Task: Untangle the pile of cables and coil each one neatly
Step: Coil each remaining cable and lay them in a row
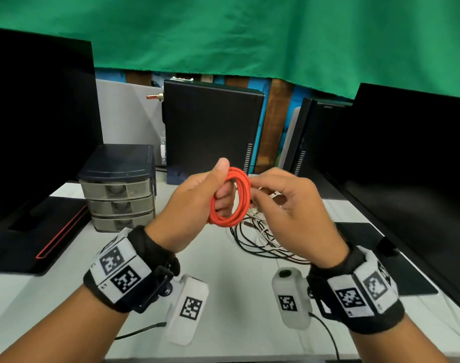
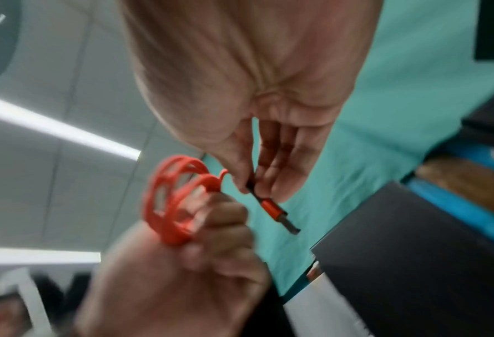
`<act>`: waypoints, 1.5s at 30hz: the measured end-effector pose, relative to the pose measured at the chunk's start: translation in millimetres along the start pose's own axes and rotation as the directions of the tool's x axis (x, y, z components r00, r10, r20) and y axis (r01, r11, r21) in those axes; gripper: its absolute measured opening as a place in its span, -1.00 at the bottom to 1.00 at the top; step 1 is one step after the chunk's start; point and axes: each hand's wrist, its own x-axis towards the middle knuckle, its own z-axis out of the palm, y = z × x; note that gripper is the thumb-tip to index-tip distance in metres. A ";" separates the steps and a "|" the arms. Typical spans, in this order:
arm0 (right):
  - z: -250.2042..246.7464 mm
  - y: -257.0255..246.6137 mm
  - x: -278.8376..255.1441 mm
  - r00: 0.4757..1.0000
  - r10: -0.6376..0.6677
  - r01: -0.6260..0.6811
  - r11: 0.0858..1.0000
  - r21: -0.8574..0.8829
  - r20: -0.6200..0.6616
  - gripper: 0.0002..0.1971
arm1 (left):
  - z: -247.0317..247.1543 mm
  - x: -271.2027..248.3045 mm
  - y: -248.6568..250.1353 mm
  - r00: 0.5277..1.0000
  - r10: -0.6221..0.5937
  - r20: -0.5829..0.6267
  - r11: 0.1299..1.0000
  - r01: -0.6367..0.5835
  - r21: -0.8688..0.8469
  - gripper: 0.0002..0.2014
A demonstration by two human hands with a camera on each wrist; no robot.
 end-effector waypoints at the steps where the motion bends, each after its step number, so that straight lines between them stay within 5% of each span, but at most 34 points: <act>1: 2.3 -2.2 0.2 0.999 0.040 -0.037 0.996 0.087 -0.031 -0.83 | -0.6 1.4 -1.7 0.999 0.019 -0.025 0.998 -0.018 0.064 -0.50; 7: 15.7 -17.8 3.8 0.937 0.349 -0.294 0.747 0.596 0.024 -0.83 | -4.8 4.1 -10.0 0.990 0.072 -0.122 0.965 -0.038 0.258 -0.44; 11: 24.7 -14.7 11.5 0.870 0.436 -0.425 0.428 0.797 0.229 -0.76 | -7.5 4.8 -11.0 0.980 0.080 -0.184 0.968 -0.032 0.249 -0.38; 14: 31.3 -10.5 11.2 0.823 0.431 -0.503 0.248 0.828 0.370 -0.69 | -10.4 4.6 -8.2 0.982 0.121 -0.145 0.957 -0.077 0.279 -0.47; 19: 40.1 -9.4 0.2 0.777 0.432 -0.545 0.097 0.833 0.458 -0.76 | -16.0 7.9 -11.1 0.952 0.268 -0.147 0.882 -0.180 0.436 -0.55; 22: 44.2 -13.4 -0.8 0.792 0.435 -0.549 0.199 0.812 0.429 -0.67 | -21.9 12.8 -23.1 0.915 0.360 -0.184 0.777 -0.185 0.602 -0.53; 26: 55.7 -10.1 0.4 0.835 0.528 -0.537 0.719 0.441 0.155 -0.81 | -26.6 17.7 -36.0 0.915 0.362 -0.180 0.710 -0.146 0.689 -0.42; 29: 62.4 -0.4 -3.8 0.928 0.371 -0.371 0.929 0.006 -0.019 -0.86 | -26.8 17.7 -39.6 0.908 0.376 -0.185 0.627 -0.102 0.773 -0.51; 32: 71.7 2.8 -6.4 0.961 0.274 -0.268 0.896 -0.353 -0.035 -0.55 | -23.7 18.5 -46.4 0.906 0.370 -0.206 0.537 -0.027 0.843 -0.57; 36: 78.7 2.4 -7.3 0.955 0.296 -0.276 0.877 -0.394 -0.011 -0.39 | -34.5 23.2 -51.6 0.886 0.364 -0.288 0.502 0.074 0.862 -0.58; 41: 80.6 5.0 -6.0 0.916 0.399 -0.400 0.916 0.013 0.053 -0.59 | -44.1 24.1 -45.6 0.892 0.321 -0.318 0.686 0.012 0.727 -0.59; 43: 77.2 4.8 -1.6 0.872 0.479 -0.488 0.828 0.276 0.103 -0.76 | -45.4 23.4 -42.3 0.906 0.310 -0.290 0.734 -0.034 0.678 -0.59; 45: 71.5 4.4 2.5 0.818 0.551 -0.545 0.646 0.534 0.167 -0.77 | -45.3 22.3 -40.2 0.917 0.302 -0.261 0.747 -0.058 0.662 -0.59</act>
